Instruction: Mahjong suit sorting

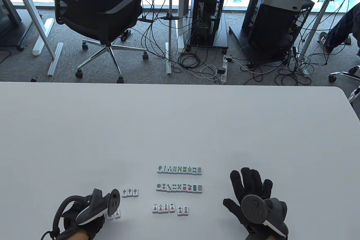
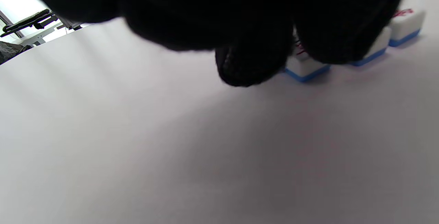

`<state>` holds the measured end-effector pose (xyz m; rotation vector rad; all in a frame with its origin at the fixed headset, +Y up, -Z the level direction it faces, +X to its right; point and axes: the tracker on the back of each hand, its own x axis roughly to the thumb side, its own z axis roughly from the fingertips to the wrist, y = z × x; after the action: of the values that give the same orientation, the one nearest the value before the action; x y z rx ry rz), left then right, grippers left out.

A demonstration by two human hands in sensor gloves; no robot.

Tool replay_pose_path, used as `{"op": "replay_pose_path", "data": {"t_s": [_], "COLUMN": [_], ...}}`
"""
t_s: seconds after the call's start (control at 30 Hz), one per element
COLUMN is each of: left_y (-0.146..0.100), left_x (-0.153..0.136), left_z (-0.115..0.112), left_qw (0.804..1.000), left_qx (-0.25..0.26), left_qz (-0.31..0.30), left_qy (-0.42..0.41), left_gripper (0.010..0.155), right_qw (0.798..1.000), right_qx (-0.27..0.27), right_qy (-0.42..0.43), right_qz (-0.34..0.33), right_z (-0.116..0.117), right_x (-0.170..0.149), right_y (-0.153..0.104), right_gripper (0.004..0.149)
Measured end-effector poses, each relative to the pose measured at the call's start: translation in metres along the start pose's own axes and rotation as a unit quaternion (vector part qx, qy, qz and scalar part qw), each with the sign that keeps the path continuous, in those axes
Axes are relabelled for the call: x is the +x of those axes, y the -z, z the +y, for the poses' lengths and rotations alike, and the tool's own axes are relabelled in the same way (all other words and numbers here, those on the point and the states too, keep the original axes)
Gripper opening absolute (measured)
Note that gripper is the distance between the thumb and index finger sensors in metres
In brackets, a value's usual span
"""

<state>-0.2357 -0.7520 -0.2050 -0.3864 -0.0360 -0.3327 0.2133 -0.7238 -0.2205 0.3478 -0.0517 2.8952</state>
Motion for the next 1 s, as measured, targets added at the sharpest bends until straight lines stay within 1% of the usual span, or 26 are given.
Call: {"op": "replay_pose_path", "data": {"t_s": [0.07,0.17,0.23,0.3,0.37,0.43,0.47,0.53,0.6,0.67,0.73,0.77,0.83,0.87,0.9,1.0], "left_y": [0.000,0.003,0.005,0.008,0.010,0.013,0.014,0.015,0.015,0.014,0.012,0.011,0.009,0.009,0.009,0.010], "left_x": [0.003,0.011,0.014,0.014,0.010,0.006,0.007,0.015,0.031,0.062,0.094,0.107,0.145,0.157,0.177,0.209], "left_z": [-0.004,-0.005,-0.003,0.000,0.009,0.025,0.031,0.051,0.068,0.088,0.100,0.104,0.110,0.111,0.112,0.112], "left_qw": [1.000,0.998,0.997,0.997,0.996,0.996,0.996,0.995,0.994,0.989,0.984,0.982,0.976,0.974,0.970,0.964], "left_qx": [0.007,0.029,0.031,0.031,0.041,0.066,0.072,0.090,0.108,0.127,0.144,0.147,0.155,0.155,0.155,0.150], "left_qz": [-0.003,-0.015,-0.019,-0.007,0.033,0.050,0.051,0.033,0.003,-0.047,-0.085,-0.100,-0.146,-0.161,-0.183,-0.218], "left_qy": [0.020,0.047,0.069,0.077,0.067,0.037,0.024,-0.011,-0.035,-0.055,-0.059,-0.056,-0.049,-0.047,-0.044,-0.035], "left_gripper": [0.066,0.063,0.062,0.062,0.063,0.063,0.063,0.063,0.063,0.063,0.063,0.063,0.063,0.063,0.063,0.063], "right_qw": [1.000,1.000,1.000,1.000,1.000,1.000,1.000,1.000,1.000,1.000,1.000,1.000,1.000,1.000,1.000,1.000], "right_qx": [0.001,0.002,0.003,0.001,0.002,0.002,0.002,0.002,0.000,-0.001,-0.001,-0.001,-0.001,-0.001,-0.001,-0.001], "right_qy": [0.000,0.001,0.000,0.001,0.003,0.004,0.004,0.006,0.009,0.010,0.009,0.009,0.010,0.011,0.013,0.014], "right_qz": [0.001,0.002,0.003,0.004,0.004,0.002,0.002,0.000,0.000,0.001,0.002,0.002,0.003,0.002,0.001,0.000], "right_z": [0.000,0.000,0.000,-0.001,0.000,0.000,0.000,0.000,-0.001,-0.001,-0.001,-0.001,-0.001,-0.001,-0.001,-0.001], "right_x": [0.000,0.001,0.000,0.000,0.000,0.000,0.000,0.000,0.000,0.000,0.000,-0.001,-0.001,-0.001,-0.001,-0.001], "right_y": [0.000,0.000,0.000,0.000,0.000,0.001,0.001,0.001,0.001,0.001,0.001,0.001,0.001,0.001,0.001,0.001], "right_gripper": [0.083,0.083,0.083,0.083,0.083,0.083,0.083,0.083,0.083,0.083,0.083,0.083,0.083,0.083,0.083,0.083]}}
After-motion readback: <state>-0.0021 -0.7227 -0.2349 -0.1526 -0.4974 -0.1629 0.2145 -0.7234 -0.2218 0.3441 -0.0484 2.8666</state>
